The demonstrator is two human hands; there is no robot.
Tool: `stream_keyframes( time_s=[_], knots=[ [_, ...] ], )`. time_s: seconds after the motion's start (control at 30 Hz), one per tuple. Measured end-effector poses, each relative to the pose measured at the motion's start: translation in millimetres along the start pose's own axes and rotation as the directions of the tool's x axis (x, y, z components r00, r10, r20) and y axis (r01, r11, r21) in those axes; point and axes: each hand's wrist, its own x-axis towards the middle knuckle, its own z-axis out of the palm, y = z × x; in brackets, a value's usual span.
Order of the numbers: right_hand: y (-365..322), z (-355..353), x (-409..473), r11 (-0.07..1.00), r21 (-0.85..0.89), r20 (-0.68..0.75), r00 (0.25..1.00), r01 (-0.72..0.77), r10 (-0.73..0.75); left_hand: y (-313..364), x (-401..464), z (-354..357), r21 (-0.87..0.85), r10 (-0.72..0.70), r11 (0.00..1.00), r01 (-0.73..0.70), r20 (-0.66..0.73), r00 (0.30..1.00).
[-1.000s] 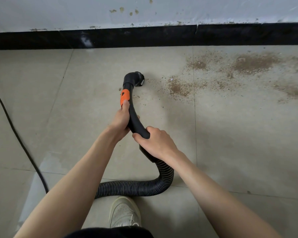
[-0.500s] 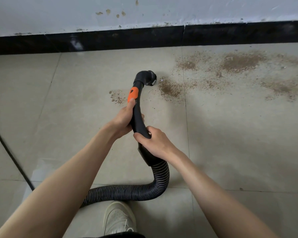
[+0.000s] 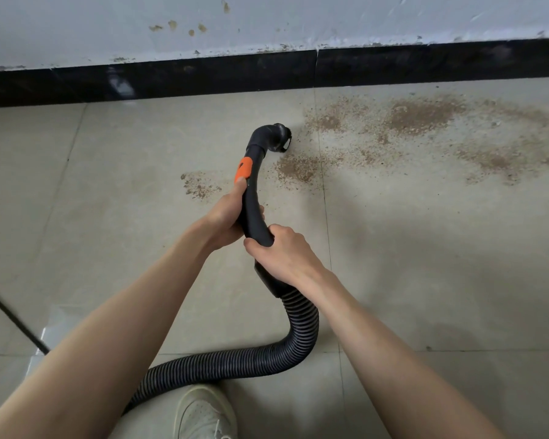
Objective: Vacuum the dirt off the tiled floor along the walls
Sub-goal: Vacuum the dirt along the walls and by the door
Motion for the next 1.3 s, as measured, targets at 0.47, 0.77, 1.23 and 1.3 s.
stream_keyframes(
  time_s=[0.47,0.77,1.23,1.3],
  knots=[
    [14.4,-38.5,21.6,1.0,-0.019,-0.046,0.999,-0.017,0.016,19.0,32.8,44.4,0.203,0.073,0.977,-0.062,-0.044,0.996],
    [3.5,-27.1,26.6,0.996,-0.058,0.04,0.997,0.068,-0.066,22.2,28.7,11.8,-0.019,0.045,0.999,-0.048,-0.135,0.99],
    [-49.0,39.8,3.0,0.925,-0.21,0.393,0.893,0.317,-0.217,-19.4,-34.6,-109.1,-0.144,0.026,0.983,-0.116,-0.513,0.858],
    [-50.2,47.1,1.0,0.934,-0.177,0.399,0.89,0.31,-0.22,-22.0,-39.3,-114.5,-0.144,0.02,0.983,-0.114,-0.533,0.846]
  ],
)
